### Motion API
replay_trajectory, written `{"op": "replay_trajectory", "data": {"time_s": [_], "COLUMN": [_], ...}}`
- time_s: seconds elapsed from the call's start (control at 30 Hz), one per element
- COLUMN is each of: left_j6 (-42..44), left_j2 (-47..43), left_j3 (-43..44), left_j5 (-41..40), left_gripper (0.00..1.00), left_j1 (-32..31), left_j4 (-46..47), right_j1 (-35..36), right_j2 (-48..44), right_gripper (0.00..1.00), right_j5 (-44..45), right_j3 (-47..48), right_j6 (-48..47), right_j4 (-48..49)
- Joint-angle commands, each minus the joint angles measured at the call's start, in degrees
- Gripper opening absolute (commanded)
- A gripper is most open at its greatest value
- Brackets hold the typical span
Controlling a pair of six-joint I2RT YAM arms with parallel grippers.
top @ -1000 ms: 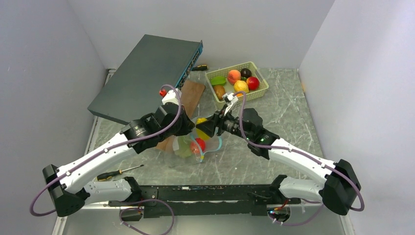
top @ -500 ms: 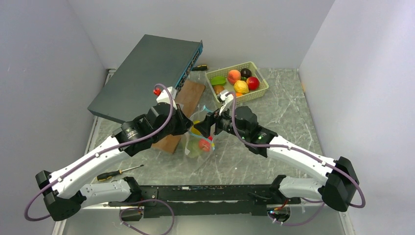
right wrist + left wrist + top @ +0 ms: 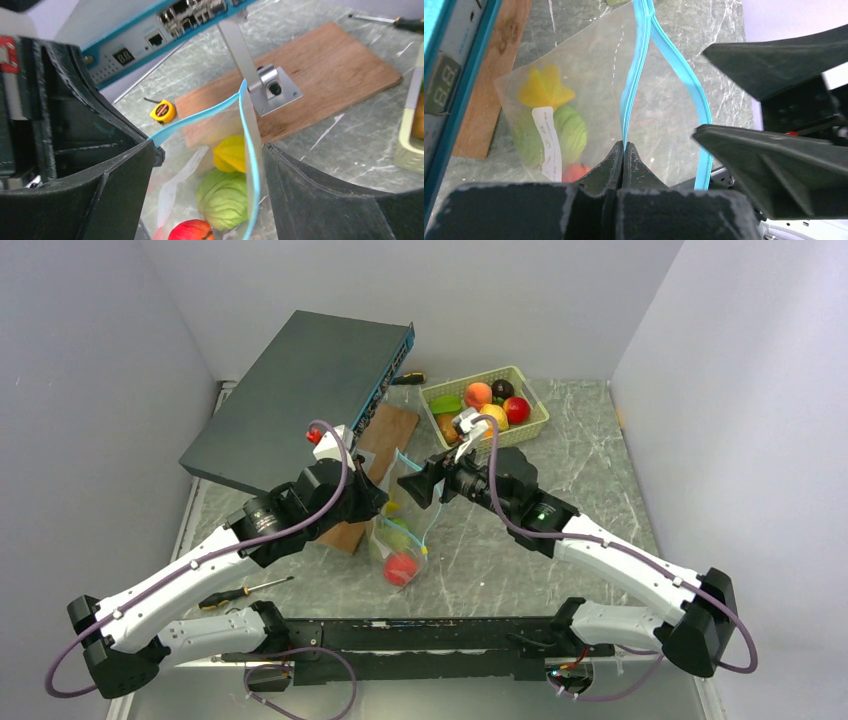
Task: Place the food in the zip-top bag and seal the zipper
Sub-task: Pick up the fake vegetable from the bin.
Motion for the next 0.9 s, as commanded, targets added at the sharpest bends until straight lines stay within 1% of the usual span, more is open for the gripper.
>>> {"op": "replay_trajectory", "data": {"time_s": [0.0, 0.2, 0.3, 0.4, 0.47, 0.57, 0.63, 0.77, 0.87], "left_j6": [-0.41, -0.64, -0.93, -0.81, -0.78, -0.76, -0.8, -0.71, -0.88], "left_j2": [-1.06, -1.57, -1.79, -1.42, -1.23, -1.28, -1.12, -0.87, -1.09], "left_j3": [0.62, -0.19, -0.66, -0.38, -0.07, -0.06, 0.35, 1.42, 1.34], "left_j5": [-1.57, -1.24, -0.94, -0.79, -1.05, -1.29, -1.41, -1.59, -1.59], "left_gripper": [0.0, 0.0, 0.0, 0.0, 0.0, 0.0, 0.0, 0.0, 0.0], "left_j1": [-0.01, 0.0, 0.01, -0.03, 0.01, 0.0, 0.02, -0.07, 0.01], "left_j4": [-0.09, -0.09, 0.42, 0.39, -0.01, -0.13, -0.73, -1.88, -2.07], "right_j1": [0.28, -0.01, -1.25, -3.88, -7.38, -16.06, -20.02, -25.16, -26.94], "right_j2": [-3.4, -1.81, 0.42, 2.66, 3.9, 6.66, 9.23, 15.35, 21.48], "right_gripper": [0.81, 0.81, 0.81, 0.82, 0.82, 0.81, 0.81, 0.81, 0.81], "right_j5": [4.93, 22.14, 26.1, 28.47, 26.82, 19.19, 15.21, 9.56, 5.72], "right_j3": [4.22, 10.19, 12.05, 14.03, 14.44, 15.18, 16.08, 18.92, 22.79], "right_j6": [-1.63, -2.48, -4.49, -4.13, -2.55, 2.06, 3.83, 4.84, 3.93], "right_j4": [1.83, -2.24, -1.41, -1.61, -1.36, -1.98, -2.32, -3.41, -4.98]}}
